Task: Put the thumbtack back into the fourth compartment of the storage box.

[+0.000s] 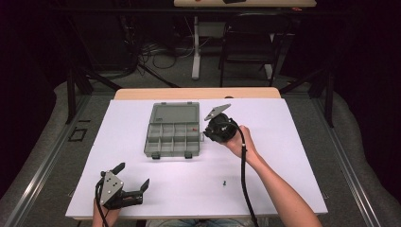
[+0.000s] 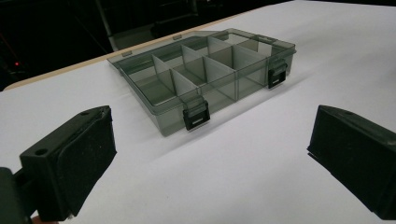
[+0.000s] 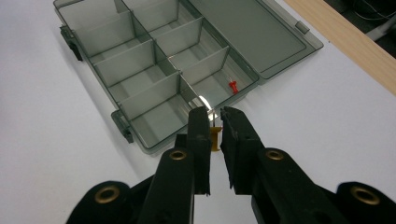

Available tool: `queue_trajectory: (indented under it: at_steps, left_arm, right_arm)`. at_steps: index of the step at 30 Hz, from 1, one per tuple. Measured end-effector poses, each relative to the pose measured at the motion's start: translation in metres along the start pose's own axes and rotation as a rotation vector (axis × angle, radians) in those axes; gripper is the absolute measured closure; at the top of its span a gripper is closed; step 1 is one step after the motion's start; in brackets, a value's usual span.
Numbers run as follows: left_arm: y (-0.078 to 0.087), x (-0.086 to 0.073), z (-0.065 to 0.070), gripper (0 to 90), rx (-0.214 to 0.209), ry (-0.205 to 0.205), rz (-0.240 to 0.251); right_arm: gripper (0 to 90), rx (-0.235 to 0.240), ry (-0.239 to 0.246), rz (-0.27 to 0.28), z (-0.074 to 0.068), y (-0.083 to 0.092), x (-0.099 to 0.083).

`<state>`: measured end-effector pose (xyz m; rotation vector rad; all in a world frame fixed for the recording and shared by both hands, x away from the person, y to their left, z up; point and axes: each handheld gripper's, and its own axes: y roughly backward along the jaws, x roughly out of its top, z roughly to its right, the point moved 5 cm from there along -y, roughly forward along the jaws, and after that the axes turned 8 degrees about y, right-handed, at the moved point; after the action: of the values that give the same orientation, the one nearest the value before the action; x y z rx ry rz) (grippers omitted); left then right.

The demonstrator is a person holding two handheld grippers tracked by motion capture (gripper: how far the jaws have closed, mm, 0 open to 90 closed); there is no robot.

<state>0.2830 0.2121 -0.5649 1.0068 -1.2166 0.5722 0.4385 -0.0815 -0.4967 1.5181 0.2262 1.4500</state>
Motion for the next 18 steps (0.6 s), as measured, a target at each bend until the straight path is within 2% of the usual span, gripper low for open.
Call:
queue_trajectory:
  at_steps: [18]
  left_arm:
    - [-0.001,0.000,0.000,0.2,0.002,0.001,-0.004]
  right_arm:
    - [81.7,-0.008,0.019,-0.028,0.010,-0.022,0.020]
